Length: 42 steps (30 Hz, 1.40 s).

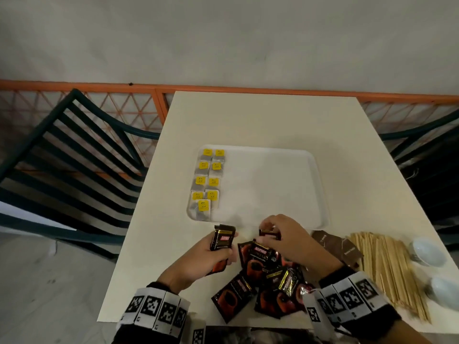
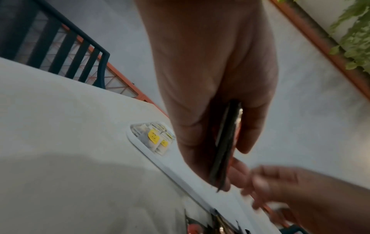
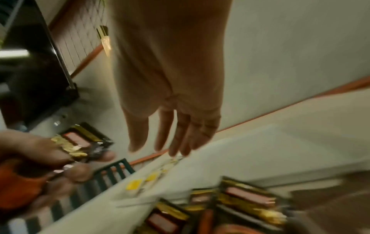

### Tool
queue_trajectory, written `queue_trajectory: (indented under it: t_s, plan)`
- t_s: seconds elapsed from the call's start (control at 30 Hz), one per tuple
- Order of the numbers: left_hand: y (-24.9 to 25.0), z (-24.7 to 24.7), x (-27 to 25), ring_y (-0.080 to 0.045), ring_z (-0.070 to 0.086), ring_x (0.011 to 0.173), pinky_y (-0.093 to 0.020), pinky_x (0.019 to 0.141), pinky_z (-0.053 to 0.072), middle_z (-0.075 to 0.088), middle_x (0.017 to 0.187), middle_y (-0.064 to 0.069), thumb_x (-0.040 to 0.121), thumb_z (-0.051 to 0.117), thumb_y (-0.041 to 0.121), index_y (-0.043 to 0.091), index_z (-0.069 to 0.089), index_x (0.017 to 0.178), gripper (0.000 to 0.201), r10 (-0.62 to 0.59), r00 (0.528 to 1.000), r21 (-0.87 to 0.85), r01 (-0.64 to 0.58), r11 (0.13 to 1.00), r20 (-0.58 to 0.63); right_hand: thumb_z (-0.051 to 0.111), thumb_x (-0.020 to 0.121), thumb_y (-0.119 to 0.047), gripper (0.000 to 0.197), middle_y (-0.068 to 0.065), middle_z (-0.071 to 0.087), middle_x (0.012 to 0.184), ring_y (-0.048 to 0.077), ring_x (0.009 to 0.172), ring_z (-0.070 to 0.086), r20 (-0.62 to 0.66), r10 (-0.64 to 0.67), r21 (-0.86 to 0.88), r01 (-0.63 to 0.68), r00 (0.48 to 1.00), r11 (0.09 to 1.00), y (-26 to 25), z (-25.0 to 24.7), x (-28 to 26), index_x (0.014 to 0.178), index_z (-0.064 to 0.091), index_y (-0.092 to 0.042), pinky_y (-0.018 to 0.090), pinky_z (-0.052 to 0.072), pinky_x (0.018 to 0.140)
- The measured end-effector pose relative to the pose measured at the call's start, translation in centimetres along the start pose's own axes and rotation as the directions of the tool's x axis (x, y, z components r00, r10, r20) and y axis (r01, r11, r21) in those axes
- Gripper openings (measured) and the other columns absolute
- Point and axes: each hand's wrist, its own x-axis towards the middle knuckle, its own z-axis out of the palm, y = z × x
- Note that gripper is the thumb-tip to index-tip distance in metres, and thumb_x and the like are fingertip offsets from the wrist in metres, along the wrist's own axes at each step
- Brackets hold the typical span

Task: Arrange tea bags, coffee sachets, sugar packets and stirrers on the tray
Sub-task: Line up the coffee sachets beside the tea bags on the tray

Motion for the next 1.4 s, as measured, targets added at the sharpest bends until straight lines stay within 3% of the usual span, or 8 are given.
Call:
queue_trajectory:
  t_s: [0.17, 0.43, 0.7, 0.93, 1.1, 1.2, 1.27, 1.4]
  plan:
    - [-1.5, -1.7, 0.1, -0.012, 0.059, 0.074, -0.031, 0.079, 0.045, 0.06, 0.081, 0.001, 0.085, 0.061, 0.016, 0.021, 0.051, 0.119, 0.036, -0.036, 0.999, 0.066, 0.037, 0.997, -0.015, 0.072, 0.068, -0.048, 0.086, -0.004, 0.038, 0.137, 0.019, 0.129, 0.027, 0.134, 0.265, -0.321, -0.211, 0.955, 0.923, 4.2, -0.1, -2.1, 0.139, 0.027, -0.027, 0.043, 0.019, 0.111]
    - [-2.4, -2.0, -0.2, -0.012, 0.061, 0.081, -0.031, 0.082, 0.048, 0.063, 0.09, -0.003, 0.087, 0.061, 0.023, 0.028, 0.053, 0.114, 0.028, -0.036, 0.999, 0.193, 0.034, 0.981, 0.009, 0.08, 0.062, -0.04, 0.099, 0.004, 0.041, 0.135, 0.024, 0.13, 0.029, 0.061, 0.248, -0.34, -0.213, 0.967, 0.916, 3.5, 1.2, -1.1, 0.138, 0.019, -0.026, 0.045, 0.018, 0.11]
    - [-2.1, -2.2, -0.4, -0.012, 0.059, 0.079, -0.023, 0.075, 0.048, 0.061, 0.087, -0.002, 0.091, 0.057, 0.019, 0.024, 0.051, 0.117, 0.028, -0.019, 1.0, 0.206, 0.014, 0.978, 0.02, 0.073, 0.066, -0.051, 0.08, 0.001, 0.038, 0.123, 0.02, 0.12, 0.034, -0.014, 0.249, -0.41, -0.232, 0.968, 0.882, 3.5, 1.8, -0.4, 0.128, 0.035, -0.018, 0.039, 0.025, 0.105]
    - [-1.0, -1.5, -0.1, -0.003, 0.055, 0.07, -0.013, 0.066, 0.043, 0.059, 0.085, 0.004, 0.086, 0.063, 0.03, 0.026, 0.052, 0.116, 0.032, 0.065, 0.997, 0.165, -0.058, 0.985, -0.037, 0.058, 0.089, -0.021, 0.021, -0.001, 0.052, 0.097, 0.017, 0.093, 0.053, -0.011, 0.084, -0.072, -0.085, 0.996, 0.994, 0.6, -0.2, -1.2, 0.101, 0.041, -0.016, 0.017, 0.039, 0.069]
    - [0.7, -0.5, 0.0, 0.012, 0.06, 0.073, -0.005, 0.068, 0.044, 0.063, 0.091, 0.008, 0.081, 0.068, 0.023, 0.021, 0.052, 0.119, 0.041, 0.194, 0.979, 0.099, -0.186, 0.977, -0.07, 0.051, 0.093, -0.023, 0.02, -0.005, 0.055, 0.098, 0.01, 0.095, 0.057, -0.062, -0.069, 0.101, 0.075, 0.996, 0.992, -4.1, -2.2, -1.8, 0.107, 0.037, -0.022, 0.026, 0.049, 0.085]
    - [1.3, -0.3, 0.2, -0.007, 0.065, 0.102, -0.021, 0.085, 0.051, 0.069, 0.11, 0.0, 0.074, 0.072, 0.027, 0.018, 0.054, 0.122, 0.053, 0.193, 0.981, 0.029, -0.193, 0.981, -0.012, 0.049, 0.094, -0.024, 0.021, -0.01, 0.053, 0.095, 0.003, 0.088, 0.054, 0.003, -0.145, 0.126, 0.144, 0.989, 0.982, -6.2, -1.8, -2.2, 0.111, 0.038, -0.022, 0.024, 0.045, 0.08]
    - [1.7, -0.1, -0.1, -0.017, 0.066, 0.102, -0.031, 0.089, 0.053, 0.07, 0.107, -0.004, 0.08, 0.069, 0.02, 0.015, 0.057, 0.118, 0.04, 0.16, 0.986, 0.022, -0.161, 0.987, 0.041, 0.046, 0.095, -0.024, 0.027, -0.004, 0.055, 0.107, 0.01, 0.098, 0.055, 0.032, -0.158, 0.13, 0.152, 0.987, 0.98, -6.5, -1.1, -2.4, 0.12, 0.039, -0.018, 0.027, 0.045, 0.086]
    - [1.4, 0.2, -0.6, -0.021, 0.067, 0.096, -0.033, 0.085, 0.055, 0.069, 0.1, -0.007, 0.089, 0.058, 0.011, 0.013, 0.06, 0.11, 0.021, 0.076, 0.994, 0.038, -0.079, 0.996, 0.08, 0.045, 0.096, -0.028, 0.043, -0.005, 0.044, 0.128, 0.007, 0.118, 0.043, -0.001, -0.105, 0.156, 0.103, 0.995, 0.982, -5.0, -0.7, -3.5, 0.136, 0.031, -0.025, 0.023, 0.038, 0.098]
